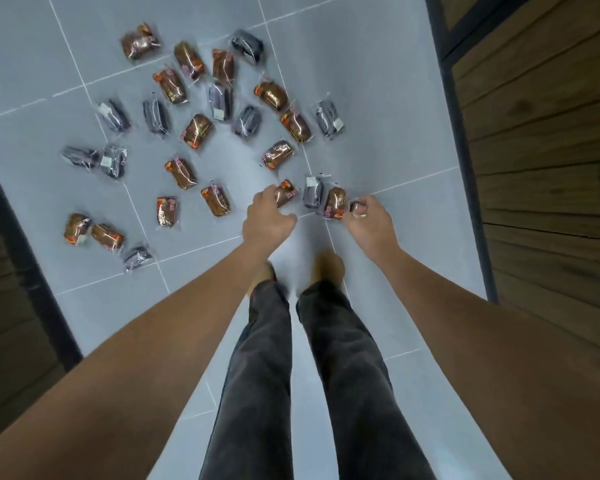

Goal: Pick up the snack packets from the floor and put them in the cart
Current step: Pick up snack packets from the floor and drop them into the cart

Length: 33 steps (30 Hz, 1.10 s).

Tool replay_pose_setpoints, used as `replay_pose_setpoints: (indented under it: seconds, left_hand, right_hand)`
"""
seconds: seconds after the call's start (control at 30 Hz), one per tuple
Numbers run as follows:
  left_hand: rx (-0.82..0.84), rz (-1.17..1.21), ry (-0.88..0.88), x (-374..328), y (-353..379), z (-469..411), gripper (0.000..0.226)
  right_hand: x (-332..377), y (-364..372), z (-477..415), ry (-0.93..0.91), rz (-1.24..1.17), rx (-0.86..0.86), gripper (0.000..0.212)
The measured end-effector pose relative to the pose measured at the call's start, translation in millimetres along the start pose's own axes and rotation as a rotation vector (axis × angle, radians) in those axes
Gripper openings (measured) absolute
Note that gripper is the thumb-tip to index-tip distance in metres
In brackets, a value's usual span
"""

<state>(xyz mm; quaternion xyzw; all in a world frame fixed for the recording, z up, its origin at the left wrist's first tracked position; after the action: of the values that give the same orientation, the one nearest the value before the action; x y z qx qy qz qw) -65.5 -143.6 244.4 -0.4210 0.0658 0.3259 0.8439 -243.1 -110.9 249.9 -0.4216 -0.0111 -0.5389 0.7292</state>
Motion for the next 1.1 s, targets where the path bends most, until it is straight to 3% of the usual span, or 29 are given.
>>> replay_pose_setpoints:
  seconds: [0.37, 0.57, 0.67, 0.77, 1.1]
  left_hand:
    - [-0.074, -0.166, 0.096, 96.4, 180.0, -192.3, 0.078]
    - [-0.077, -0.275, 0.224, 147.3, 245.5, -250.7, 0.083]
    - [-0.171, -0.318, 0.269, 160.5, 260.1, -263.6, 0.081]
    - [-0.266, -0.338, 0.281, 163.4, 263.6, -275.8, 0.065]
    - [-0.192, -0.299, 0.19, 150.8, 232.1, -229.6, 0.06]
  right_hand:
    - [-130.2, 167.0, -184.8, 0.052, 0.053, -0.123, 0.07]
    - [-190.6, 226.9, -240.6, 0.047, 0.139, -0.186, 0.089]
    - [-200.2, 242.3, -255.0, 0.019, 0.172, -0.242, 0.092]
    - [-201.1, 250.3, -264.2, 0.001, 0.171, -0.262, 0.094]
    - [-190.0, 220.0, -228.2, 0.033, 0.122, -0.237, 0.088]
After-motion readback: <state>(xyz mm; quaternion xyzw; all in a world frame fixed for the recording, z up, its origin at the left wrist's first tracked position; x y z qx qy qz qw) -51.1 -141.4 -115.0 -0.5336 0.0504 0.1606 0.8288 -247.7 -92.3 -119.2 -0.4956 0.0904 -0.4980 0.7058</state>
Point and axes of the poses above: each hand's wrist, its own z-axis away from the middle knuckle, its own y-axis out of the palm, x = y × z, the point moved 2 cm from there along -z, towards the middle knuckle, and after that the axes turned 9 degrees about -x, right-handed, at the moved point
